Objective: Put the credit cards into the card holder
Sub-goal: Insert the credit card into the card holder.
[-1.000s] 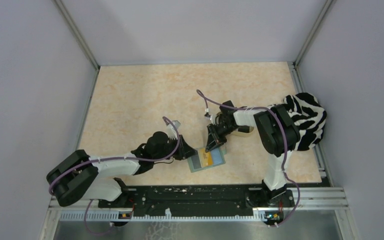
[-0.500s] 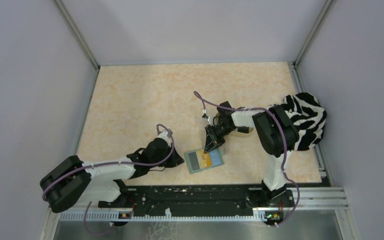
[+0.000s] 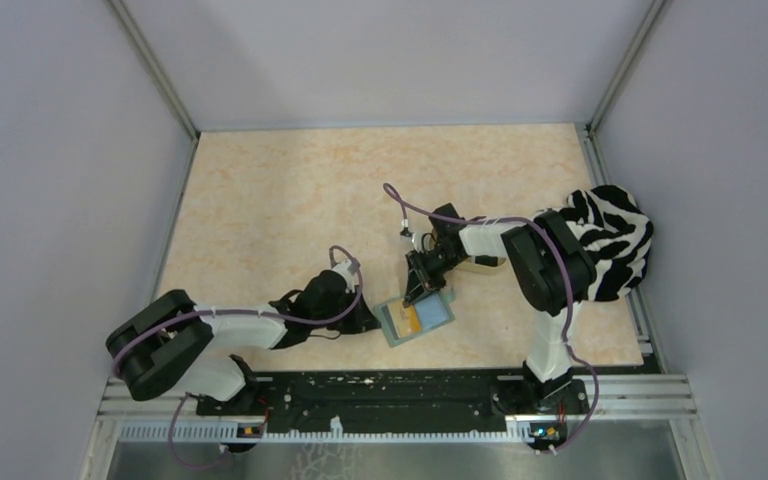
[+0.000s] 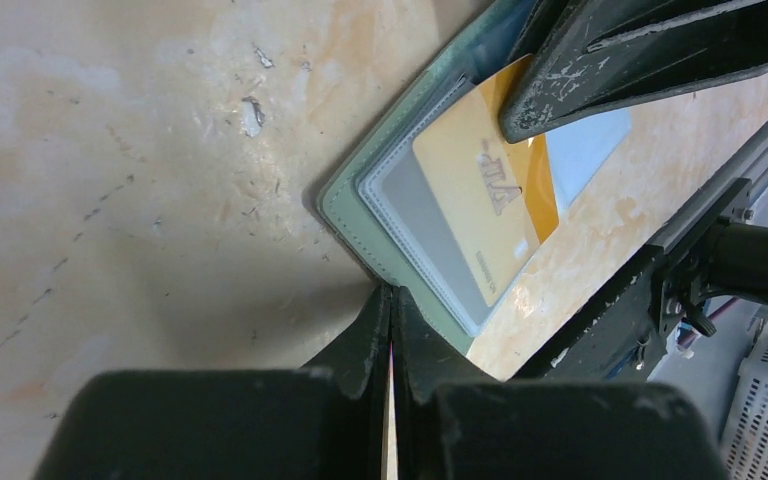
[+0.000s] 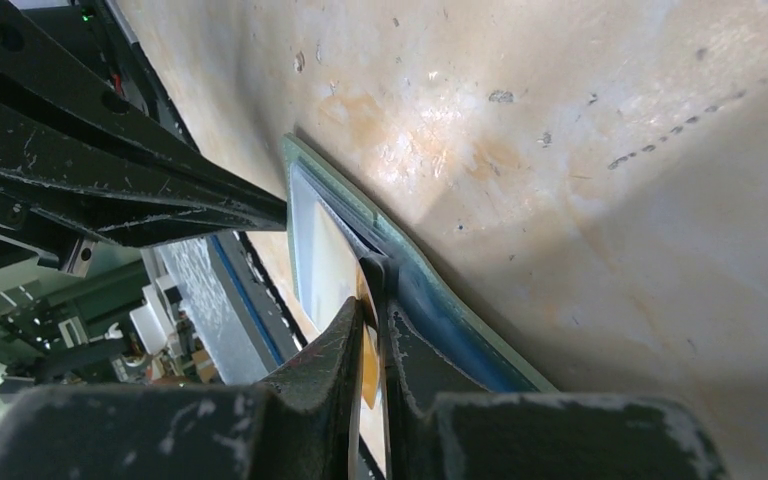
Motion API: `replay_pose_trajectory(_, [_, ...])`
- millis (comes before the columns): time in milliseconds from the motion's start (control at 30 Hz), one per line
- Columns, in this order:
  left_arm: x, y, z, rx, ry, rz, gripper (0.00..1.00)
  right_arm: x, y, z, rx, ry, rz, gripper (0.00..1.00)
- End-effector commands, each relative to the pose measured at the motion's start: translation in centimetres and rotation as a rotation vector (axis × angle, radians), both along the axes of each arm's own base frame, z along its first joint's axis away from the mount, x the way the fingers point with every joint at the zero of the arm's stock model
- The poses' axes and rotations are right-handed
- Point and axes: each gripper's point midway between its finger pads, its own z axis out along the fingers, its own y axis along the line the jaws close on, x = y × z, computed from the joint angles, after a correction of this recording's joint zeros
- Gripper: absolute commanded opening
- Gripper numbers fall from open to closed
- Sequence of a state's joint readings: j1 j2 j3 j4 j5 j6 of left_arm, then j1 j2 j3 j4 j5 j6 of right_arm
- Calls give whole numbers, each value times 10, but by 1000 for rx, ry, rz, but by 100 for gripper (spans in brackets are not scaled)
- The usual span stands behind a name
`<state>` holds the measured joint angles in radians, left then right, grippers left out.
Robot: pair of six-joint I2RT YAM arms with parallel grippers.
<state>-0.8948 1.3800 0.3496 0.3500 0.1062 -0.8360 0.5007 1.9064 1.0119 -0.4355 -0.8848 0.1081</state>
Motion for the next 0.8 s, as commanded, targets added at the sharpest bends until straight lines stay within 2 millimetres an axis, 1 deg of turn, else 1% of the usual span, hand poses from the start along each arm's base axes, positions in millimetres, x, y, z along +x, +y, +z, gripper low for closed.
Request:
replay_pose_trajectory(0, [1, -5, -4, 12, 7, -17, 4, 0, 11, 12, 41, -57, 18, 9])
replay_pose_trajectory(133, [4, -6, -5, 15, -2, -10, 4, 0, 10, 10, 29, -60, 24, 14])
replay_pose_trajectory(300, [7, -9, -4, 12, -14, -13, 4, 3, 11, 16, 32, -84, 51, 18])
replay_pose_trajectory(467, [6, -6, -6, 14, -16, -7, 4, 17, 5, 32, -5, -202, 82, 24])
replay_pose_trajectory(533, [6, -4, -7, 14, -16, -5, 4, 21, 1, 34, -29, -262, 95, 32])
replay_pose_trajectory(633, [5, -3, -6, 14, -20, -5, 4, 22, -2, 36, -52, -306, 111, 38])
replay_pose_trajectory(767, [5, -4, -4, 9, -24, -8, 4, 24, -3, 35, -85, -343, 135, 40])
